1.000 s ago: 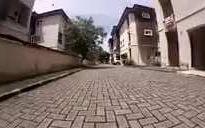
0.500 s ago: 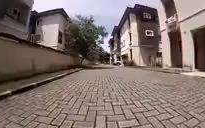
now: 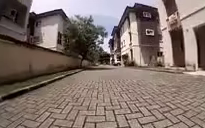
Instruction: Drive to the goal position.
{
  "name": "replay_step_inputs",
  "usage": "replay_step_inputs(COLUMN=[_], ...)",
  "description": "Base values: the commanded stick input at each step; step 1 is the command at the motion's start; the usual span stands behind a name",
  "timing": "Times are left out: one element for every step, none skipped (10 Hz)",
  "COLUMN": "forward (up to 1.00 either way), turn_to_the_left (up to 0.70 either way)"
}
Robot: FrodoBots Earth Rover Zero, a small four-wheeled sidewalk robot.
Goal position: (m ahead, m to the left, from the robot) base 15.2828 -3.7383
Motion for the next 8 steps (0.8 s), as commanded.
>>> replay_step_inputs(forward=[0.50, 0.50, 0.50, 0.50, 0.50, 0.50, 0.50, 0.50], turn_to_the_left=[0.00, 0.00, 0.00, 0.00, 0.00, 0.00, 0.00, 0.00])
